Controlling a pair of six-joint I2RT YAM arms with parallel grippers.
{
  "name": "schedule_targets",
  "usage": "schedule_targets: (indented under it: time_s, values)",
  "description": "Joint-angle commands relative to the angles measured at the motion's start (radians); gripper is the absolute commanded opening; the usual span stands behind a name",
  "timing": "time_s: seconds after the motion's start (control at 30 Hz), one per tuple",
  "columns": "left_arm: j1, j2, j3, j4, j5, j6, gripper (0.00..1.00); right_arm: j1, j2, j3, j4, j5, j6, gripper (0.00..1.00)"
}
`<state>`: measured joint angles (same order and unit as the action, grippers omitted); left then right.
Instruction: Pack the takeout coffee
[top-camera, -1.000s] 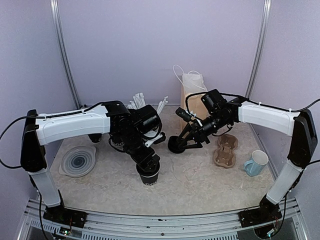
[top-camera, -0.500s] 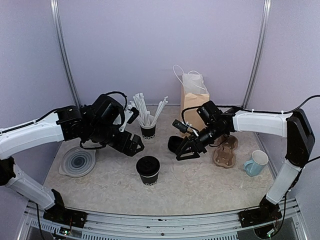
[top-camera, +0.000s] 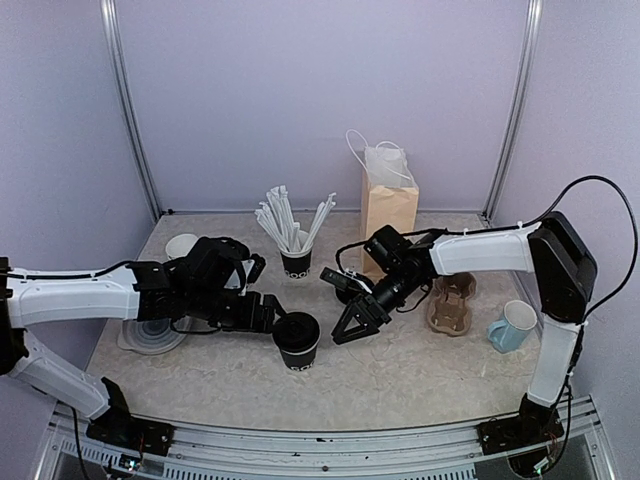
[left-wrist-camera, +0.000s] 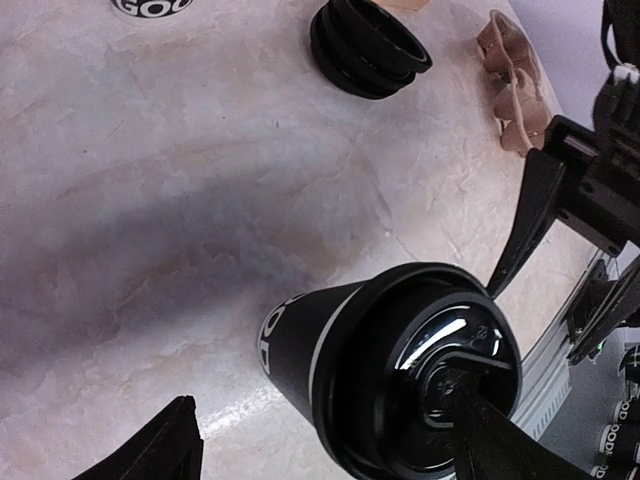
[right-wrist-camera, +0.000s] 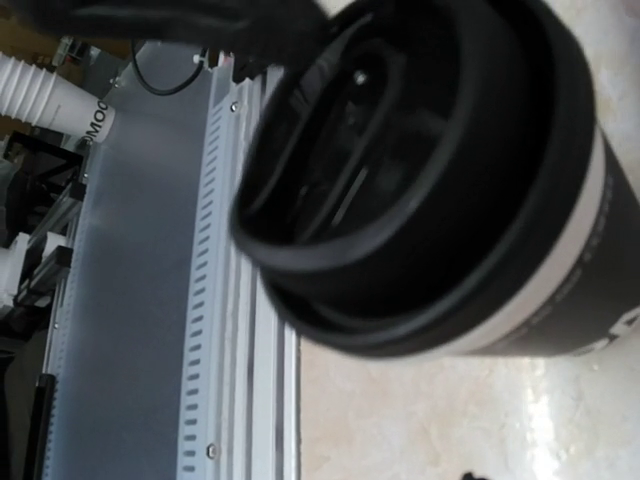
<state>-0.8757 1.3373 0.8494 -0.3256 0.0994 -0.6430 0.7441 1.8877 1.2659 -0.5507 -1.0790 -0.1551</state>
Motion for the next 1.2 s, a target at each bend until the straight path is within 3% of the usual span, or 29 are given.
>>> schedule_targets:
  time_s: [0.0, 0.13, 0.43, 0.8, 1.0, 1.17]
  values:
    - [0.006, -0.014, -0.017, 0.115, 0.039, -0.047, 0.83, 0.011, 0.042, 0.062, -0.03, -0.046, 0.009, 0.58]
    - [0.006, 0.004, -0.028, 0.123, 0.045, -0.045, 0.79, 0.019, 0.083, 0.101, -0.044, -0.077, 0.008, 0.57]
    - [0.004, 0.05, -0.072, 0.142, 0.111, -0.06, 0.61, 0.021, 0.157, 0.177, -0.069, -0.073, 0.032, 0.52]
    - [-0.007, 0.072, -0.125, 0.172, 0.122, -0.085, 0.55, 0.039, 0.241, 0.249, -0.096, -0.131, 0.056, 0.49]
    - [-0.012, 0.098, -0.16, 0.194, 0.134, -0.089, 0.5, 0.04, 0.291, 0.258, -0.09, -0.049, 0.113, 0.42]
    - [-0.01, 0.112, -0.197, 0.216, 0.141, -0.091, 0.47, 0.039, 0.329, 0.257, -0.083, 0.115, 0.186, 0.3]
